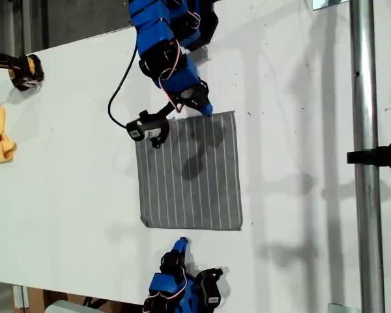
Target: Grasp corners of a towel and fold twice.
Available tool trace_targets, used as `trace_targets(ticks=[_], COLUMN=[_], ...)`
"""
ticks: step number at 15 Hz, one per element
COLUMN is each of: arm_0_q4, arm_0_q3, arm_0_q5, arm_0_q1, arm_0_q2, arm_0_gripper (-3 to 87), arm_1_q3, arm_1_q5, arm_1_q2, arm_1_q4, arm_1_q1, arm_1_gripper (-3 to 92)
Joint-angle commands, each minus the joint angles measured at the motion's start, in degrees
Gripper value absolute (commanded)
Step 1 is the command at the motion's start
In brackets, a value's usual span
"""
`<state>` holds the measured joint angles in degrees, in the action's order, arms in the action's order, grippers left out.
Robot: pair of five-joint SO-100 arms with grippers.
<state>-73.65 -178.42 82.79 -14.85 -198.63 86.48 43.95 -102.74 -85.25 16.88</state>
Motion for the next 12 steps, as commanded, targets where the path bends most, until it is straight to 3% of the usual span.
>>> trace_targets(ticks=[1, 2, 4, 6, 12], arm_0_q4=[-0.4, -0.4, -0.4, -0.4, -0.4], arm_0_q3=[-0.3, -0.3, -0.3, -0.3, -0.3], arm_0_q5=[0.7, 0.7, 0.7, 0.8, 0.7], arm_0_q1=[-0.5, -0.5, -0.3, -0.3, -0.3], arm_0_q2=[-0.3, -0.3, -0.3, -0.3, -0.3], arm_0_gripper=[-1.3, -1.3, -1.3, -1.3, -1.3], arm_1_q3=[-4.2, -4.7, -5.0, -3.0, 3.3], arm_1_q5=[-0.1, -0.1, -0.3, -0.1, 2.5], arm_1_q2=[-0.1, -0.1, -0.5, -0.1, 11.8], arm_1_q4=[-0.8, -0.9, -1.2, -2.5, 4.6], arm_1_q1=[0.4, 0.5, 0.4, -0.7, -0.5], arm_1_gripper=[15.0, 28.8, 37.1, 36.8, 37.3])
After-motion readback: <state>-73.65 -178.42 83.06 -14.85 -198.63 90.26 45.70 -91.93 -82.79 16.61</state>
